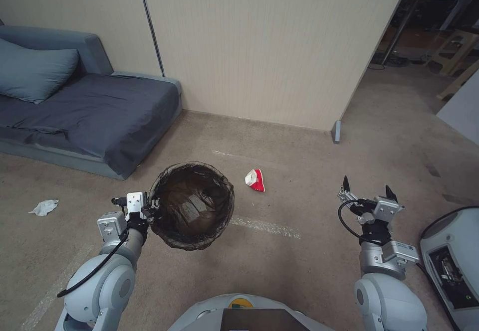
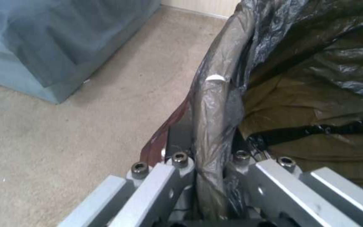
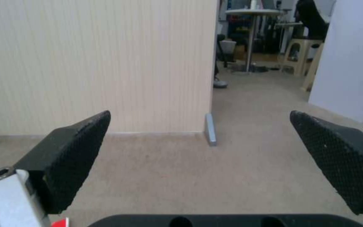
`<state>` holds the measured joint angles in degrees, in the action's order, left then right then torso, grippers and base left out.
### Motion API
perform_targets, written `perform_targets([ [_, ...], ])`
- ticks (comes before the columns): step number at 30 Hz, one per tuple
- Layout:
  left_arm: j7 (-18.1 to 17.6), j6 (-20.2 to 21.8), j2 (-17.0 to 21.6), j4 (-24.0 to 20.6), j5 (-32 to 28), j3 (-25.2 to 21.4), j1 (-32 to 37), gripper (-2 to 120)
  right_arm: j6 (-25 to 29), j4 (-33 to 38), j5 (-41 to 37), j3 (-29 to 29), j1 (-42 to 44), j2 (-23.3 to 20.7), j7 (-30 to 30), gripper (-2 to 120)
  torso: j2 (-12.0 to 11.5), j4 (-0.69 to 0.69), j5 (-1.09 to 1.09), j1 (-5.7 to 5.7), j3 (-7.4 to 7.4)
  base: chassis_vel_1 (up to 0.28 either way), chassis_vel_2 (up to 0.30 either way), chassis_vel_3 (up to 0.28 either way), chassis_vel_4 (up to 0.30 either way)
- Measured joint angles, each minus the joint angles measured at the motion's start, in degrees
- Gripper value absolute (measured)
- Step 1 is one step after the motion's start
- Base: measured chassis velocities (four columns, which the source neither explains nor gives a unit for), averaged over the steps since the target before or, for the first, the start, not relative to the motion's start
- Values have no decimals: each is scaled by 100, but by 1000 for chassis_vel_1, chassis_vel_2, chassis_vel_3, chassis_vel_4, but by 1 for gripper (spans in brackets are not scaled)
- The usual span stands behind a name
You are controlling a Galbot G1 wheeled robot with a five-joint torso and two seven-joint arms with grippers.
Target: Pick up the trash bin, then pick up the garbage from the floor and place it into the trash bin.
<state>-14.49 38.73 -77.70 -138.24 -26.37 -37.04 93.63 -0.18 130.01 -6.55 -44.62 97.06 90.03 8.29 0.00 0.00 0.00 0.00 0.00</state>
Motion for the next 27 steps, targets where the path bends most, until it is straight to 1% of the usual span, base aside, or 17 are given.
perform_targets([
  [7, 4, 0, -18, 1, -4, 1, 7, 2, 8, -12, 11, 3, 0, 3, 0, 100, 0, 0, 0, 0, 0, -70, 58, 58, -61],
  [15, 16, -5, -24, 9, -4, 7, 10, 2, 9, -13, 27, 8, 7, 4, 0, 100, 0, 2, 0, 0, 0, -81, 109, 105, -95],
  [18, 20, -5, -17, 9, -5, 6, 9, 2, 9, -14, 31, 15, 6, 7, 0, 100, 0, 0, 0, 0, 0, -110, 99, 124, -103],
  [27, 31, -9, -20, 15, -6, 6, -3, 2, 19, -26, 57, 15, 7, 6, 3, 100, 0, 0, 0, 0, 0, -82, 61, 85, -85],
])
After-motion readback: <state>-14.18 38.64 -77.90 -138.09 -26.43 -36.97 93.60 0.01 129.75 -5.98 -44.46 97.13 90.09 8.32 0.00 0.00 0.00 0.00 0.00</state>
